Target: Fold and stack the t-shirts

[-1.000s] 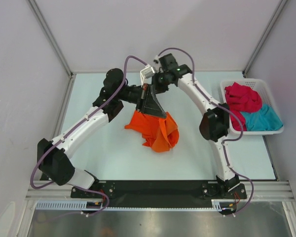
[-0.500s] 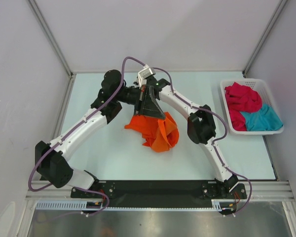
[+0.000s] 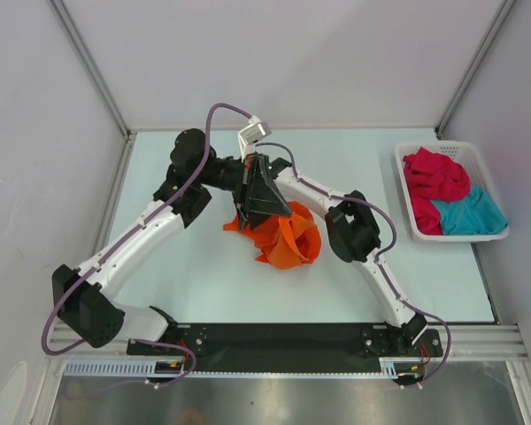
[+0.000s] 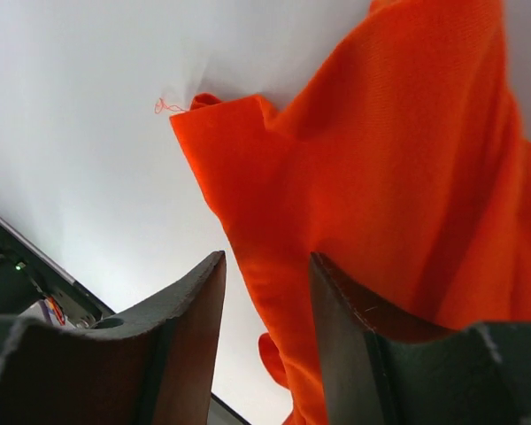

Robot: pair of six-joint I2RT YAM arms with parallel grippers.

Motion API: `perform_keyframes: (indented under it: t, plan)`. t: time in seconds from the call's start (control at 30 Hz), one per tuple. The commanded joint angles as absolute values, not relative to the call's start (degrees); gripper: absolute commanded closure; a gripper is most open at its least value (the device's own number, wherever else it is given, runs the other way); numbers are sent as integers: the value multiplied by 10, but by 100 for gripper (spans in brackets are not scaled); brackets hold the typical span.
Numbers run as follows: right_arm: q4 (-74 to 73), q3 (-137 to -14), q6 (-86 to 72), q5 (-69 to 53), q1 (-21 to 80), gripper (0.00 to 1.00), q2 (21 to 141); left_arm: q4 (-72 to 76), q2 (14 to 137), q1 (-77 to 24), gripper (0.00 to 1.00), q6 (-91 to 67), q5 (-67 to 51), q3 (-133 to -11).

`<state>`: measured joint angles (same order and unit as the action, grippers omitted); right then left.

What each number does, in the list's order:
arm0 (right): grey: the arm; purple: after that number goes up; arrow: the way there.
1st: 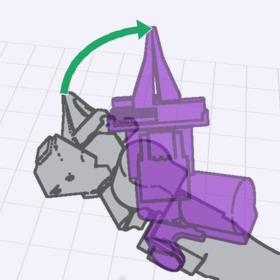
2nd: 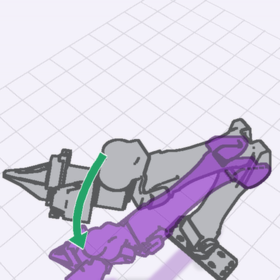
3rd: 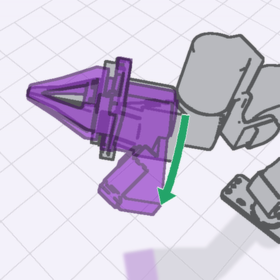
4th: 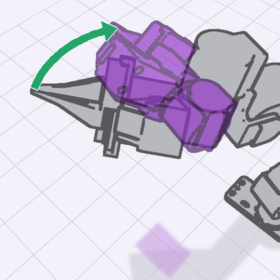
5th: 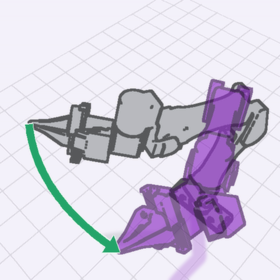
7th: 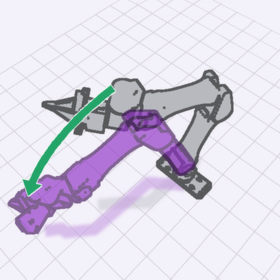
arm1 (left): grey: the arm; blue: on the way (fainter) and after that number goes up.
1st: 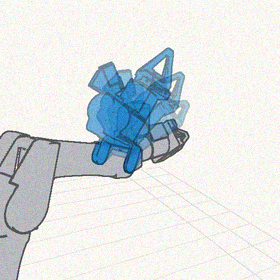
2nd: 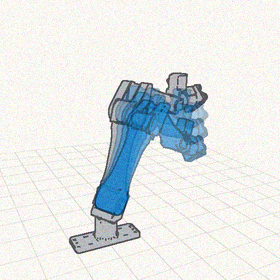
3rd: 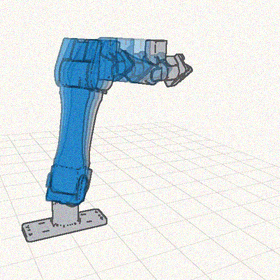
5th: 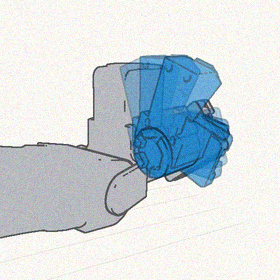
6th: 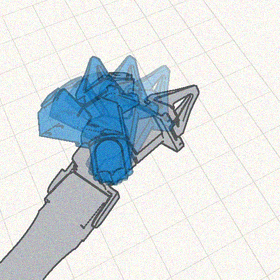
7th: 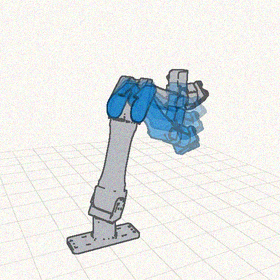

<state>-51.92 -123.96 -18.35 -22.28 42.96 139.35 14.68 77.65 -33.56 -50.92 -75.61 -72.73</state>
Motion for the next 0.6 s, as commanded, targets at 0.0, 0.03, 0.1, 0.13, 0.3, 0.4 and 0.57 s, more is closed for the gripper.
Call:
perform_keyframes:
  t: [0.0, 0.03, 0.1, 0.13, 0.3, 0.4, 0.57]
  plan:
    - [-523, -1248, -176, -226, 446, 51, 1423, 175, 745, -329, 100, -490, -760, -715]
    - [-524, -1249, -175, -226, 449, 51, 1431, 175, 744, -325, 100, -490, -760, -711]
    - [-525, -1246, -176, -227, 455, 51, 1437, 175, 737, -322, 100, -490, -760, -707]
    - [-525, -1245, -176, -226, 456, 51, 1441, 176, 736, -318, 100, -490, -761, -703]
    - [-527, -1239, -175, -221, 461, 52, 1450, 178, 726, -309, 100, -490, -762, -693]
    - [-523, -1233, -174, -221, 461, 62, 1449, 178, 717, -303, 100, -492, -761, -686]
    - [-512, -1233, -174, -225, 459, 85, 1447, 181, 699, -291, 100, -498, -760, -674]
